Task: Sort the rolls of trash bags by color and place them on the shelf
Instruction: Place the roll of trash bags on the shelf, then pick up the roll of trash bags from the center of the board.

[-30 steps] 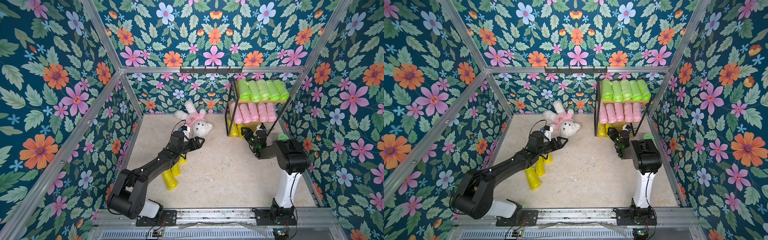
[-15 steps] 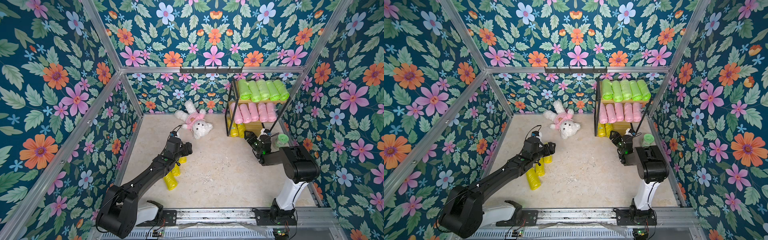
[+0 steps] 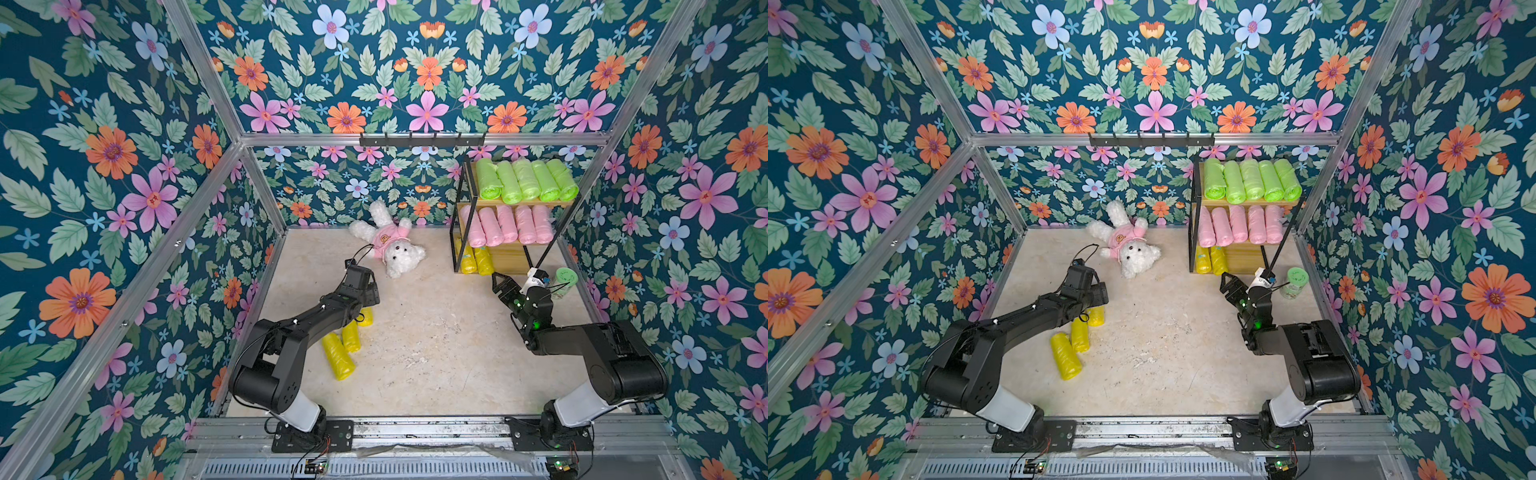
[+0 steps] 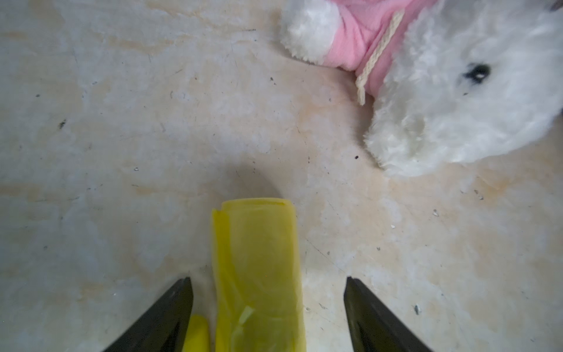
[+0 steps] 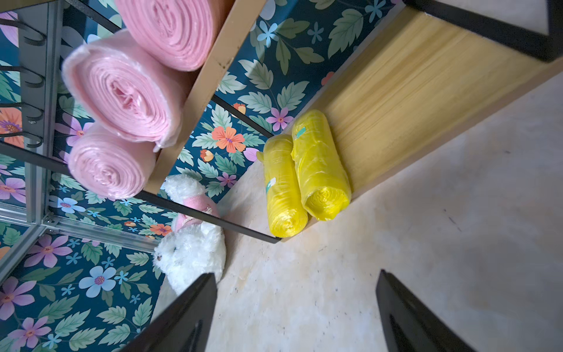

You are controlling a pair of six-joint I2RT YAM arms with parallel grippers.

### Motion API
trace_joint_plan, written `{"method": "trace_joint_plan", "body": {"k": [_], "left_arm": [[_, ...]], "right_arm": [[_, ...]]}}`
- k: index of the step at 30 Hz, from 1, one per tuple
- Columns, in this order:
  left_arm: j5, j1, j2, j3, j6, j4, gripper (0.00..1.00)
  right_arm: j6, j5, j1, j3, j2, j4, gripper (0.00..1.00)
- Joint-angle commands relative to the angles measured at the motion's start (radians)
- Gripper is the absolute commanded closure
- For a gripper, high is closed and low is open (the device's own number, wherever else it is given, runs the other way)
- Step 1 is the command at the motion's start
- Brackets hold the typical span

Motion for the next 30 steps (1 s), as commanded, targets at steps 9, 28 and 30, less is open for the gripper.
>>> {"method": "trace_joint_plan", "body": {"k": [9,28,30], "left_arm": [[0.002,-0.011,0.069,0.040,0.056,-0.042,0.25],[-0.018,-0.009,0.264,0.212,0.102,-0.135,0.34],[-0.019,-0.009,0.263,0.212,0.099,-0.118,0.41]], "right_arm": [[-0.006,-0.008,0.001,-0.052,-0.006,0.040,0.14],[-0.023,-0.019,0.042,-0.087,-0.097,-0.016,0.16],[-0.054,0.001,0.069,-0.089,-0.141,-0.067,0.16]]}}
